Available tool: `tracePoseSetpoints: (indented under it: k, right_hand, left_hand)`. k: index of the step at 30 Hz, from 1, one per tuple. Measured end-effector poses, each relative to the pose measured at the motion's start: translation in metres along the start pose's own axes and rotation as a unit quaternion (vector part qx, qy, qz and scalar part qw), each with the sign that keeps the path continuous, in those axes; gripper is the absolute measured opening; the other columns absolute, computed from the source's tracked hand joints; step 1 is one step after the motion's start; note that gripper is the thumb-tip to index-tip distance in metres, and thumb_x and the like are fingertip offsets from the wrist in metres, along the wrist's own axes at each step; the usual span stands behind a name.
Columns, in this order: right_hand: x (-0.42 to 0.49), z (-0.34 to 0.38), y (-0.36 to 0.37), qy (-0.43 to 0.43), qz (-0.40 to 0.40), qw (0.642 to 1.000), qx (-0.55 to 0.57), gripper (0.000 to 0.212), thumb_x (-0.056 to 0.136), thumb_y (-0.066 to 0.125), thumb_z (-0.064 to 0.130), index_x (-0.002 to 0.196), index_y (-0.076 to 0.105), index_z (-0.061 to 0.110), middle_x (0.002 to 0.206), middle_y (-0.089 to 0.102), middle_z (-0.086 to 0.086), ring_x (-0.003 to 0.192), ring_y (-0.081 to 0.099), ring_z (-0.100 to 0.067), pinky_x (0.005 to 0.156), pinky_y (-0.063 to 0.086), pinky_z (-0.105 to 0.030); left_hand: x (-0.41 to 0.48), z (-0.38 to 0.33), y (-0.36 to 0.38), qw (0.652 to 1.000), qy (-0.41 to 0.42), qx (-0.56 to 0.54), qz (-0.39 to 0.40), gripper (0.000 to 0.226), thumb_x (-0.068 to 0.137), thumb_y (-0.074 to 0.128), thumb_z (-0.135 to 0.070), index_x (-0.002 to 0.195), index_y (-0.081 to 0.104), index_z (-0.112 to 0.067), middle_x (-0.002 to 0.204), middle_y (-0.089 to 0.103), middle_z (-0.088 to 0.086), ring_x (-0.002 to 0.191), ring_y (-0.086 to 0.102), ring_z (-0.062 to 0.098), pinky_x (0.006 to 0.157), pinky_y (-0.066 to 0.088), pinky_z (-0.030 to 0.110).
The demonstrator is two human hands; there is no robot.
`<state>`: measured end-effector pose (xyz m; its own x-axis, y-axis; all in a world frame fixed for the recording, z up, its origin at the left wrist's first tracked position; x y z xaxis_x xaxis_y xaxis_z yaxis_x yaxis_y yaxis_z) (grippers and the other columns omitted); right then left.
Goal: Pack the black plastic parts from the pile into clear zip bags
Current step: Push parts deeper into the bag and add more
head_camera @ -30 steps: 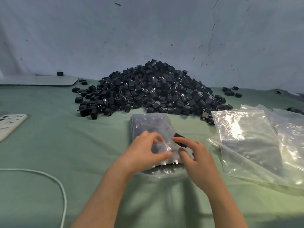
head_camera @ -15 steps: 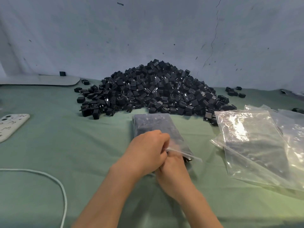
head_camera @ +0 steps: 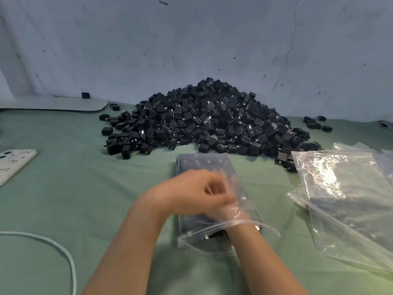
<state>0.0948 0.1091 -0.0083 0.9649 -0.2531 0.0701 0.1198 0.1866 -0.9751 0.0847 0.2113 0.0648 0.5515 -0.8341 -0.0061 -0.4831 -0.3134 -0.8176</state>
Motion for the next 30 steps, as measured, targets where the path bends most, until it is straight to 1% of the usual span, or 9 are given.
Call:
tracePoseSetpoints:
  k: [1, 3, 5, 7, 12, 16, 18, 21, 30]
  right_hand:
    - [0.001, 0.0, 0.002, -0.001, -0.019, 1.0, -0.01, 0.045, 0.101, 0.038, 0.03, 0.144, 0.036, 0.022, 0.155, 0.022, -0.01, 0.144, 0.014, -0.028, 0.117, 0.005, -0.053]
    - [-0.001, 0.002, 0.004, -0.018, -0.035, 0.999, -0.037, 0.042, 0.101, 0.031, 0.034, 0.142, 0.037, 0.033, 0.152, 0.028, -0.009, 0.143, 0.017, -0.028, 0.116, 0.007, -0.054]
    - [-0.001, 0.006, 0.004, -0.022, -0.01, 0.999, -0.022, 0.043, 0.101, 0.029, 0.034, 0.144, 0.033, 0.039, 0.153, 0.029, -0.007, 0.145, 0.01, -0.028, 0.116, -0.001, -0.055]
    - [0.003, 0.006, 0.002, -0.021, 0.002, 1.0, -0.009, 0.043, 0.102, 0.026, 0.034, 0.144, 0.029, 0.041, 0.15, 0.037, -0.004, 0.145, 0.011, -0.029, 0.116, -0.003, -0.056]
    - [0.003, 0.008, -0.001, -0.035, 0.001, 0.999, 0.037, 0.041, 0.102, 0.022, 0.033, 0.14, 0.033, 0.042, 0.134, 0.055, 0.0, 0.139, 0.026, -0.027, 0.115, -0.004, -0.058]
    - [0.002, 0.004, 0.003, -0.029, -0.01, 0.997, 0.066, 0.041, 0.102, 0.023, 0.037, 0.14, 0.034, 0.044, 0.14, 0.049, 0.001, 0.139, 0.024, -0.025, 0.116, -0.001, -0.056]
    - [0.003, 0.003, 0.004, -0.031, -0.015, 0.997, 0.074, 0.04, 0.102, 0.024, 0.039, 0.14, 0.034, 0.044, 0.14, 0.049, 0.001, 0.139, 0.024, -0.025, 0.116, -0.001, -0.057]
    - [0.004, 0.001, 0.007, -0.023, -0.008, 0.997, 0.078, 0.042, 0.101, 0.024, 0.04, 0.142, 0.03, 0.044, 0.142, 0.048, -0.001, 0.142, 0.02, -0.024, 0.116, -0.003, -0.056]
    - [0.005, 0.002, 0.008, -0.017, -0.008, 0.997, 0.077, 0.043, 0.101, 0.026, 0.042, 0.144, 0.025, 0.047, 0.131, 0.059, 0.001, 0.141, 0.025, -0.02, 0.115, -0.012, -0.055]
  left_hand:
    - [0.01, 0.011, -0.005, 0.997, 0.003, -0.044, -0.069, 0.01, 0.09, 0.055, -0.04, 0.091, 0.063, -0.033, 0.099, 0.063, -0.015, 0.085, 0.058, -0.008, 0.072, 0.046, 0.011]
    - [0.035, 0.045, -0.019, 0.965, -0.055, -0.084, -0.244, 0.024, 0.095, 0.05, -0.025, 0.114, 0.063, -0.022, 0.131, 0.051, 0.003, 0.121, 0.047, 0.011, 0.102, 0.034, 0.021]
    - [0.05, 0.075, -0.016, 0.934, -0.158, -0.088, -0.307, 0.033, 0.097, 0.046, -0.021, 0.128, 0.057, -0.019, 0.148, 0.03, 0.012, 0.137, 0.03, 0.025, 0.111, 0.021, 0.028]
    - [0.061, 0.096, 0.002, 0.928, -0.205, -0.11, -0.293, 0.034, 0.097, 0.045, -0.022, 0.13, 0.056, -0.022, 0.152, 0.025, 0.015, 0.14, 0.024, 0.028, 0.112, 0.019, 0.031]
    - [0.069, 0.109, 0.015, 0.929, -0.175, -0.142, -0.293, 0.032, 0.094, 0.05, -0.014, 0.124, 0.06, -0.015, 0.137, 0.047, 0.014, 0.129, 0.04, 0.024, 0.11, 0.028, 0.032]
    - [0.067, 0.108, 0.016, 0.922, -0.169, -0.179, -0.299, 0.034, 0.094, 0.051, -0.011, 0.127, 0.058, -0.014, 0.137, 0.049, 0.01, 0.127, 0.044, 0.019, 0.11, 0.03, 0.03]
    - [0.065, 0.107, 0.017, 0.918, -0.172, -0.188, -0.303, 0.039, 0.094, 0.051, -0.012, 0.134, 0.051, -0.014, 0.14, 0.046, 0.008, 0.128, 0.044, 0.019, 0.109, 0.029, 0.027]
    - [0.065, 0.109, 0.017, 0.912, -0.184, -0.204, -0.304, 0.049, 0.095, 0.052, -0.015, 0.142, 0.039, -0.012, 0.146, 0.04, 0.008, 0.132, 0.04, 0.021, 0.111, 0.028, 0.029]
    - [0.066, 0.109, 0.017, 0.914, -0.19, -0.201, -0.297, 0.051, 0.095, 0.052, -0.016, 0.143, 0.038, -0.009, 0.148, 0.038, 0.009, 0.135, 0.037, 0.021, 0.113, 0.027, 0.032]
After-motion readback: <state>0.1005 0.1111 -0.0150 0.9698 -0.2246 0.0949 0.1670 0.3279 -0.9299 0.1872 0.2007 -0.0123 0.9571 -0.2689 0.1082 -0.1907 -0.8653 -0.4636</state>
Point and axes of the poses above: each hand's wrist, its own x-axis towards the middle knuckle, its own y-axis out of the palm, z = x × y, the point moved 4 cm from there along x, towards the middle knuckle
